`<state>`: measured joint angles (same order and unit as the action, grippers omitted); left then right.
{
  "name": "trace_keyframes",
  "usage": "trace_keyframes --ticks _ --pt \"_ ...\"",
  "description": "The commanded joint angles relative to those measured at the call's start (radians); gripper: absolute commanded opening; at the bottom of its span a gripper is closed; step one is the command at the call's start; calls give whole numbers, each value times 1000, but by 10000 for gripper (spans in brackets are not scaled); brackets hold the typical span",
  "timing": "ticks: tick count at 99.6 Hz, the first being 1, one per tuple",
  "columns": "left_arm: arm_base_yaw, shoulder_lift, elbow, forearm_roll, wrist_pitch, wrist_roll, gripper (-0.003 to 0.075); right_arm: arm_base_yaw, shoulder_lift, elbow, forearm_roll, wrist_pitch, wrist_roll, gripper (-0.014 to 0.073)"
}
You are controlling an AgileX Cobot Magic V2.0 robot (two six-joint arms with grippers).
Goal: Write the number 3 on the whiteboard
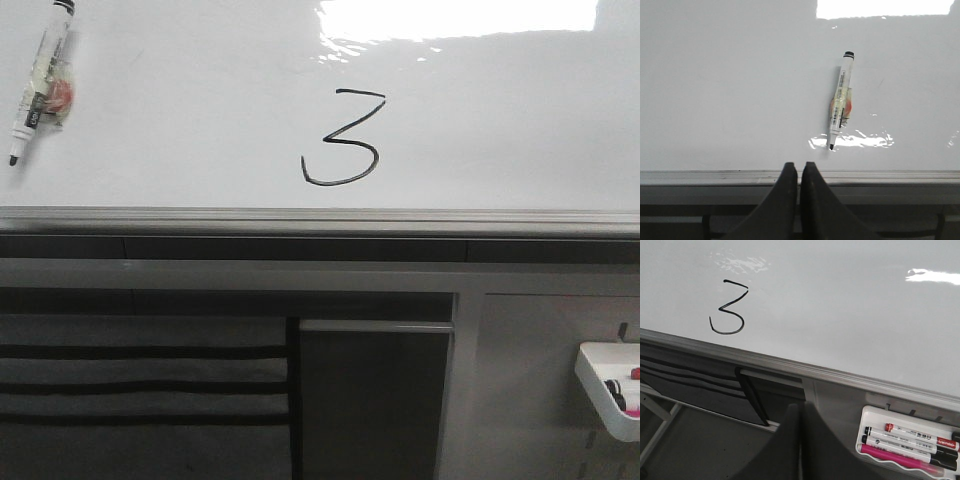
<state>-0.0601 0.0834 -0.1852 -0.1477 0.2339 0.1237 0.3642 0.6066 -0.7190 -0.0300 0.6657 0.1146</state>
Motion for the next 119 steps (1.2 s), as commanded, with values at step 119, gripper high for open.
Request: trace_keyframes --ticks 119 --pt "0 -120 192 -11 -321 -10 -18 -48 -99 25 -4 -118 -1 -74"
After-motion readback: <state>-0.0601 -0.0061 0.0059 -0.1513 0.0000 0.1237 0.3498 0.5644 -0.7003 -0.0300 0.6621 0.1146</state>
